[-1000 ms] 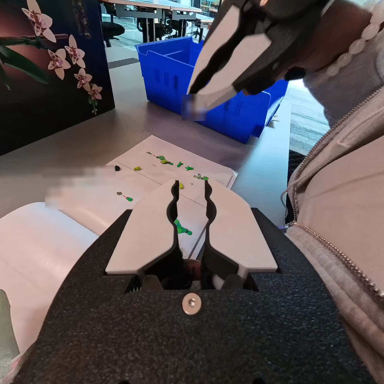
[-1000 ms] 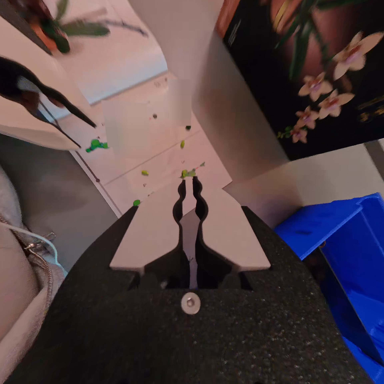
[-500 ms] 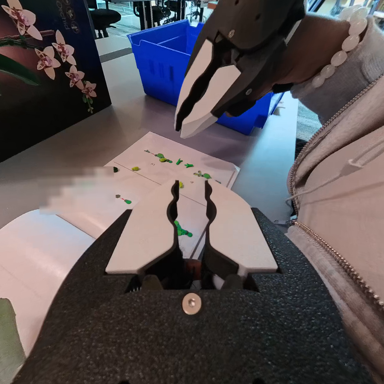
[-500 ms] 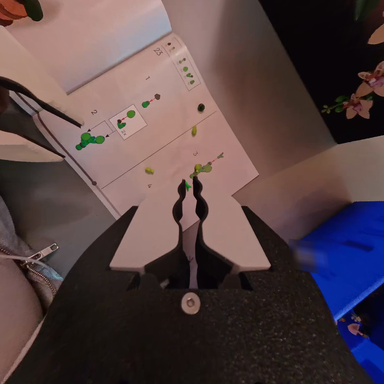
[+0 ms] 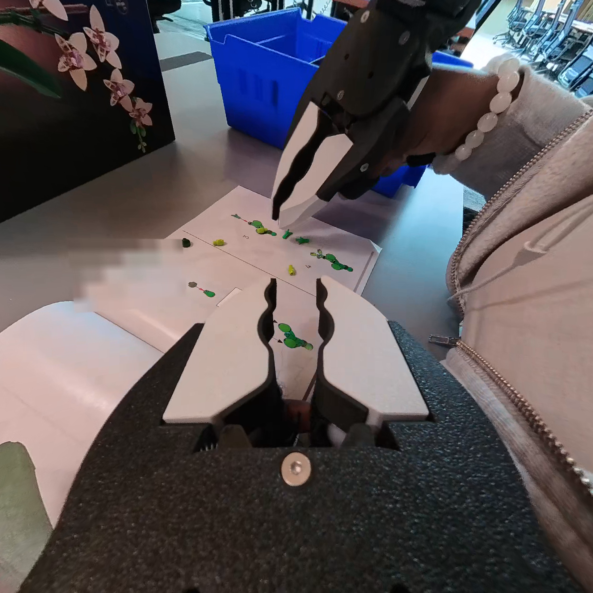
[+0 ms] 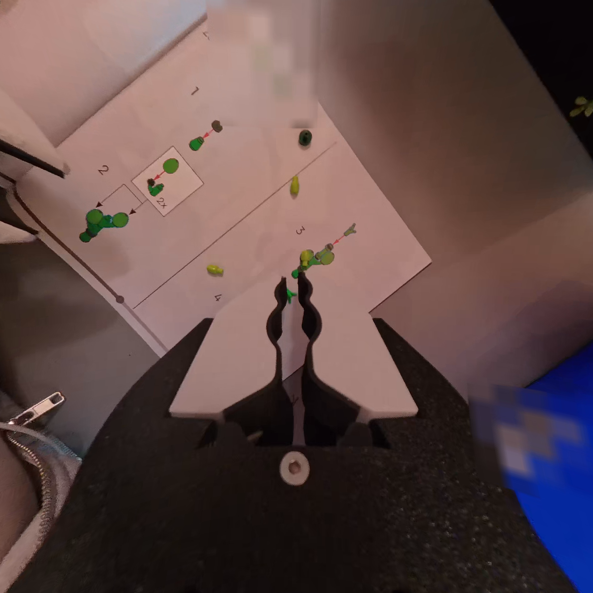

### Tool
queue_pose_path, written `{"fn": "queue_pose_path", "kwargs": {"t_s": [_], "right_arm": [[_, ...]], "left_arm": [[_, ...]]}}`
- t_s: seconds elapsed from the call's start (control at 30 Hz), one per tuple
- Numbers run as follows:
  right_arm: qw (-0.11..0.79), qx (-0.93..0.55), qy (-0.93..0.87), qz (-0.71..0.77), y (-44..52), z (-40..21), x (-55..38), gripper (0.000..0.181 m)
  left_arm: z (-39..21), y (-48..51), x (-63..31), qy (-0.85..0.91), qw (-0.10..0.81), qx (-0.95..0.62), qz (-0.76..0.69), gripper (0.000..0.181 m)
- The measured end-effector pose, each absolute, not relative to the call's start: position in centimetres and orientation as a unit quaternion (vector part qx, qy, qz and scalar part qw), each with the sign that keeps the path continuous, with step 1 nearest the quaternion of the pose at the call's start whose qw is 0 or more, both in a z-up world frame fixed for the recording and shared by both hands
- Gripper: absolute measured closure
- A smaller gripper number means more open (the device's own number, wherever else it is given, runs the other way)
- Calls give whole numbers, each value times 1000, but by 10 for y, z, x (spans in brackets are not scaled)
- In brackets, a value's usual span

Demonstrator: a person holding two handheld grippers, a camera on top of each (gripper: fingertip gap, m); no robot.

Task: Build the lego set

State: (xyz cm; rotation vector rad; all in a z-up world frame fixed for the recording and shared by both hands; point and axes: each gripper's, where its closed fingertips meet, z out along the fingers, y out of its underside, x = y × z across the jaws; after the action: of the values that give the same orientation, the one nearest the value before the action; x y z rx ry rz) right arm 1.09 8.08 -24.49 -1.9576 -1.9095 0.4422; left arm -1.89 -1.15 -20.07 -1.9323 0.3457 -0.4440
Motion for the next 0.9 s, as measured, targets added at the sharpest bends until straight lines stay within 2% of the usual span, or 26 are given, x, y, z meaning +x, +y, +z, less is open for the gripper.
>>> {"fn": "queue_pose_path", "kwargs": {"t_s": [0.4,0.67,0.77,0.9], "right_arm": [[159,-696,-682,160,79,-256,19,174],[164,-690,-686,166,80,-256,18,180],[190,-682,-682,186,74,-235,14,180],[269,-655,-678,196,76,-168,29,180]], "left_arm": [[-204,-11,-19,143,527,-818,-181,158],[-203,-11,-18,142,527,-818,-183,158],[-202,-11,-18,144,527,-818,-183,158],[-200,-9,-15,151,526,-817,-181,159]]}}
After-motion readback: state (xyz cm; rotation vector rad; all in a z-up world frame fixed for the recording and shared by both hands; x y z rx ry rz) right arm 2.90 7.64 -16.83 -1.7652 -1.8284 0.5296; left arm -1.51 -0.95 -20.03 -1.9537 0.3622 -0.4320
